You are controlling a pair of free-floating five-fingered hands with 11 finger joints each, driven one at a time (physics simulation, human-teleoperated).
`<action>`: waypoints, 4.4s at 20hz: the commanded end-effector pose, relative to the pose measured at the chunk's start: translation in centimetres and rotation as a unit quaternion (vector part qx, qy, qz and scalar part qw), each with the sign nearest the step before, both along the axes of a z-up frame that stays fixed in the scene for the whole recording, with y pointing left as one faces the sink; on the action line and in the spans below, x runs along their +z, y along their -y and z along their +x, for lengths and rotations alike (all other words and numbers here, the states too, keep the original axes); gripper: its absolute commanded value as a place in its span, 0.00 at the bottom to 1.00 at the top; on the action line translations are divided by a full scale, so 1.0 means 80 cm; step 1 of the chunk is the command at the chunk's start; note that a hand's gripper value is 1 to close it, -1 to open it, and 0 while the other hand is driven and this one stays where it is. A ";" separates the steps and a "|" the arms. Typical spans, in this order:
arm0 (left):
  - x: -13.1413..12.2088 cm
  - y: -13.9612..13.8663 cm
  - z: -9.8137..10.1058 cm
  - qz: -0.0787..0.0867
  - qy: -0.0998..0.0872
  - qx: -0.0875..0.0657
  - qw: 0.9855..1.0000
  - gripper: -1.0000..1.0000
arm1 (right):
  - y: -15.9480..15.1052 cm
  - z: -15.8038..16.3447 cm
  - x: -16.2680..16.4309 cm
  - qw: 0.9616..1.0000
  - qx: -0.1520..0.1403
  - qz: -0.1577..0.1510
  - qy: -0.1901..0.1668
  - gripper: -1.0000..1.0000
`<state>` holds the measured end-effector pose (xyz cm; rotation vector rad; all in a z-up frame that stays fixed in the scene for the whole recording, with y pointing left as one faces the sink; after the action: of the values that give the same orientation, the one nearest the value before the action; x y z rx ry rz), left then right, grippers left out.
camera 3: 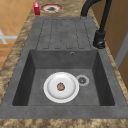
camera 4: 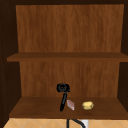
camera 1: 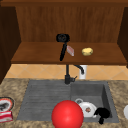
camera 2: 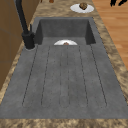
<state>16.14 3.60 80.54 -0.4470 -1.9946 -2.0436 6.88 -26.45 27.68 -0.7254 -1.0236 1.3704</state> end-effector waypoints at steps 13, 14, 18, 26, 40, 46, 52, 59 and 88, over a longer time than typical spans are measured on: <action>-0.046 0.009 0.082 0.023 0.000 -0.044 0.999 0.00 | 0.000 0.000 0.000 1.000 0.000 0.000 0.000 0.50; -0.049 0.009 0.086 0.023 0.000 -0.044 0.999 0.00 | 0.000 0.000 0.000 1.000 0.000 0.000 0.000 0.50; -0.060 0.009 0.109 0.021 0.000 -0.040 0.999 0.00 | 0.000 0.000 0.000 1.000 0.000 0.000 0.000 0.50; -0.057 0.012 0.142 0.011 0.000 -0.050 0.999 0.00 | 0.000 0.000 0.000 1.000 0.000 0.000 0.000 0.50; -0.070 0.011 0.143 0.016 0.000 -0.066 0.998 0.00 | 0.000 0.000 0.000 1.000 0.000 0.000 0.000 0.50; -0.071 0.019 0.148 0.012 -0.012 -0.051 0.999 0.00 | 0.000 0.000 0.000 1.000 0.000 0.000 0.000 0.50; -0.071 0.031 0.167 0.000 -0.004 0.010 1.000 0.00 | 0.000 0.000 0.000 1.000 0.000 0.000 0.000 0.50; -0.129 0.023 0.185 -0.027 -0.001 -0.017 0.999 0.00 | 0.000 0.000 0.000 1.000 0.000 0.000 0.000 0.50; -0.252 0.042 0.395 -0.003 -0.043 -0.036 0.998 0.00 | 0.000 0.000 0.000 1.000 0.000 0.000 0.000 0.50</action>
<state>46.96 0.75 61.94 -0.5068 -2.0028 -2.0297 6.88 -26.45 27.68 -0.7254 -1.0236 1.3704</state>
